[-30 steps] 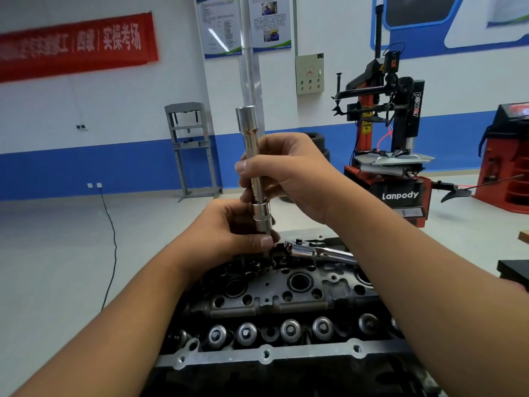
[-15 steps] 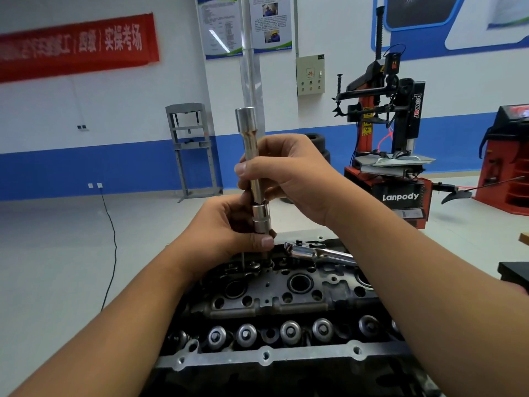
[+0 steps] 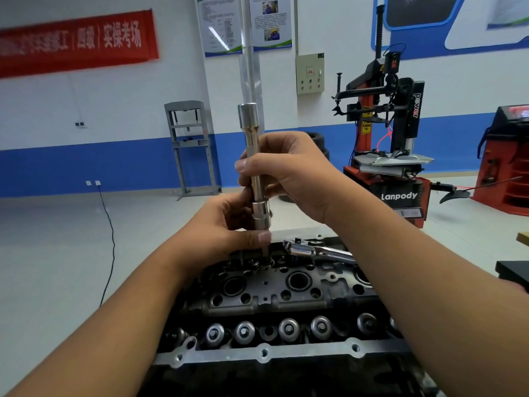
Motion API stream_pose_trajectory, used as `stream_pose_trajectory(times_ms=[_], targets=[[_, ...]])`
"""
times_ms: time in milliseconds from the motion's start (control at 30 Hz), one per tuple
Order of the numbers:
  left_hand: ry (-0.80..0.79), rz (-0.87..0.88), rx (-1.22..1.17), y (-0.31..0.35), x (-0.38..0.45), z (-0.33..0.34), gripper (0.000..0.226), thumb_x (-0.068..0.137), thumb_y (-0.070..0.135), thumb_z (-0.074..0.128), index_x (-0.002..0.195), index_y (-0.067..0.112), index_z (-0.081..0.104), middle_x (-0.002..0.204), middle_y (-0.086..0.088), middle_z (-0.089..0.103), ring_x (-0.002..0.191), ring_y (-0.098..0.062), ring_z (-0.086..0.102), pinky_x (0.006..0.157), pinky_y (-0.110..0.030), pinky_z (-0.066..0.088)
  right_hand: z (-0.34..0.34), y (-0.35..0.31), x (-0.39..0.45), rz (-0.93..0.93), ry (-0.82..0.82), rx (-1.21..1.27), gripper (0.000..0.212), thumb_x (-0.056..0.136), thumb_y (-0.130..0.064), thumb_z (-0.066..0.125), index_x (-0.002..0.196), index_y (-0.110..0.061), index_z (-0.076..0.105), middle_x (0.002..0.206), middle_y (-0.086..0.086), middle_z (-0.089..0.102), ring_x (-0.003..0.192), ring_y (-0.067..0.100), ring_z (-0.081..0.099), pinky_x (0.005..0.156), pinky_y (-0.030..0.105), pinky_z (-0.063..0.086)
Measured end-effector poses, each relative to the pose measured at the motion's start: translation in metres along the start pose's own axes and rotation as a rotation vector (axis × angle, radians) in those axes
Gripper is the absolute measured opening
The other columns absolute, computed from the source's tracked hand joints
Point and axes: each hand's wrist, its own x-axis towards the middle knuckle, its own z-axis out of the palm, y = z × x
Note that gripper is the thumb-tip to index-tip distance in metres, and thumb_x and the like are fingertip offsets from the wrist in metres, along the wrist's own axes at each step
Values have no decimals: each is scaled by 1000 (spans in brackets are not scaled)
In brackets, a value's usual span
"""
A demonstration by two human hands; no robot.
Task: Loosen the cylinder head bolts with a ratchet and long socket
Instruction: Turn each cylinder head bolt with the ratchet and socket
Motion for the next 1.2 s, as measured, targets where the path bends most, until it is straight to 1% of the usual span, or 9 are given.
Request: stream_pose_trajectory(times_ms=[167, 300, 467, 533, 667, 800, 900, 1067, 1200], targets=[[13, -5, -17, -1, -1, 3, 42, 69, 9, 87, 107, 5, 69, 96, -13, 80, 94, -28, 79, 80, -30, 64, 0, -1, 0, -1, -9, -4, 16, 88, -6, 76, 99, 3, 68, 78, 14, 74, 70, 30, 75, 63, 32, 59], [163, 44, 103, -1, 2, 0, 50, 56, 20, 102, 99, 19, 76, 90, -15, 77, 84, -37, 75, 80, -48, 66, 0, -1, 1, -2, -6, 9, 7, 89, -6, 75, 93, -3, 70, 78, 15, 73, 68, 32, 74, 63, 33, 59], [-109, -12, -78, -7, 0, -2, 43, 81, 3, 82, 121, 16, 71, 114, -13, 78, 110, -31, 76, 93, -35, 61, -2, -2, 1, -11, 3, 11, 6, 88, -6, 76, 89, -7, 71, 74, 11, 72, 66, 32, 74, 58, 29, 56], [-73, 3, -79, -7, 1, 0, 40, 78, 0, 83, 115, 7, 70, 107, -18, 79, 103, -33, 78, 86, -32, 63, -1, -2, 1, -10, -3, 16, 7, 88, -6, 77, 90, -5, 71, 74, 12, 72, 66, 32, 75, 59, 29, 56], [126, 65, 78, -2, 3, -1, 43, 57, 15, 99, 94, 23, 78, 91, -9, 79, 85, -25, 78, 76, -33, 64, 0, -1, 1, -21, -26, 4, 29, 88, -7, 77, 103, 13, 62, 78, 14, 73, 67, 32, 75, 62, 33, 59], [-30, 48, -38, -3, 1, -2, 50, 75, 6, 88, 119, 24, 72, 110, -14, 79, 104, -29, 77, 85, -34, 63, -2, -2, -1, -24, -19, -10, 18, 88, -8, 77, 99, 4, 67, 76, 12, 74, 68, 32, 75, 59, 29, 57], [-10, 56, -76, -4, 1, -1, 40, 72, 5, 90, 105, 22, 76, 103, -18, 79, 98, -34, 79, 81, -33, 64, 0, -2, 0, -22, -24, -18, 9, 92, -12, 75, 94, -6, 69, 77, 11, 75, 70, 31, 75, 60, 30, 56], [89, 99, 39, -7, 3, -5, 42, 62, 22, 94, 100, 21, 77, 95, -11, 77, 89, -26, 77, 79, -38, 65, 4, 0, 1, 6, -69, -65, 18, 104, -23, 62, 96, -7, 65, 77, 10, 74, 72, 27, 74, 70, 38, 57], [124, 79, -12, -5, 3, -4, 64, 80, 83, 62, 101, 23, 74, 94, -9, 75, 79, -24, 71, 66, -32, 59, 11, 2, 1, -3, -38, -127, 24, 109, -28, 51, 95, -10, 59, 67, 1, 68, 65, 17, 67, 66, 37, 55]])
